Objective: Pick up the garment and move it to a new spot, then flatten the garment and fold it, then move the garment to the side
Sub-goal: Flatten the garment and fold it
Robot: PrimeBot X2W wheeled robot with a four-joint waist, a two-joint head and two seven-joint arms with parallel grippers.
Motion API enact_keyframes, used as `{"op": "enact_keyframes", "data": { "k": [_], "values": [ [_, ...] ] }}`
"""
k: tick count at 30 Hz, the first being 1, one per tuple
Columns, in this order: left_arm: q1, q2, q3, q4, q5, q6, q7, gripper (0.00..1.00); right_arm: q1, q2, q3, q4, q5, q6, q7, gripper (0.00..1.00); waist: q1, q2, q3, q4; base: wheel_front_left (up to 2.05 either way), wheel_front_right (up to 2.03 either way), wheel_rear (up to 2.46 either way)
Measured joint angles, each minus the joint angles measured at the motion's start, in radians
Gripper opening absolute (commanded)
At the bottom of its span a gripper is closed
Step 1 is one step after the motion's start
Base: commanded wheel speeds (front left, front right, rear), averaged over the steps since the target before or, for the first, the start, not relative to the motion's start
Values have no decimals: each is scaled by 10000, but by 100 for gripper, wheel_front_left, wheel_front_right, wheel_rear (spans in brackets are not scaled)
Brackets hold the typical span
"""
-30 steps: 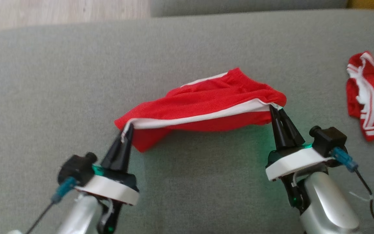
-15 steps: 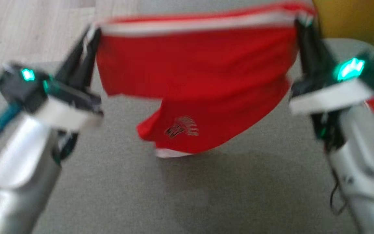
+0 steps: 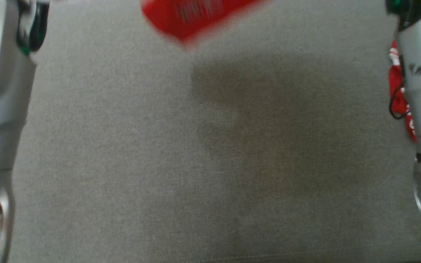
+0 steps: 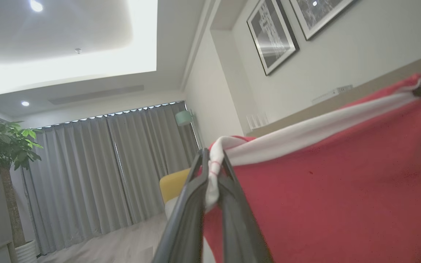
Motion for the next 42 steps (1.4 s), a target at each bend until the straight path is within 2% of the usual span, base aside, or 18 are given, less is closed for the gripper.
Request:
{"op": "enact_keyframes", "data": {
  "k": [4, 11, 17, 23, 29, 33, 39, 42],
  "values": [
    [715, -556, 182, -343, 328, -115, -2, 0, 614, 102, -276, 418, -159, 0, -48, 0, 0, 0, 154, 230, 0, 0, 0],
    [4690, -1461, 481, -171, 224, -303, 4, 0, 3857, 253, -196, 633, 268, 0, -46, 0, -5, 0, -302, 427, 0, 0, 0],
    [8461, -2429, 1455, -15, 2, -458, 13, 0, 7164, 575, 4, 230, 986, 0, -40, 0, -6, 0, -795, 401, 0, 0, 0],
    [10876, -2803, 1804, -543, 236, -545, 15, 0, 9675, 627, 115, -508, 1415, 0, -33, 0, -7, 0, -1542, 457, 0, 0, 0],
    [12477, -2815, 1753, -1189, 303, -546, 15, 0, 11716, 600, 293, -1072, 1848, 0, -33, 0, -9, 1, -2526, 619, 0, 0, 0],
    [12970, -2815, 1808, -1664, 263, -546, 17, 0, 12589, 531, 466, -1536, 2073, 0, -33, 0, -8, 0, -2959, 672, 0, 0, 0],
    [12536, -2683, 1985, -2255, 303, -546, 27, 0, 12630, 453, 681, -2259, 2290, 0, -33, 0, -5, 1, -2833, 450, 0, 0, 0],
    [11497, -2065, 1465, -2031, 324, -545, 27, 0, 12132, 552, 675, -2282, 2558, 0, -33, 0, -5, 0, -2544, 300, 0, 0, 0]
  ]
}}
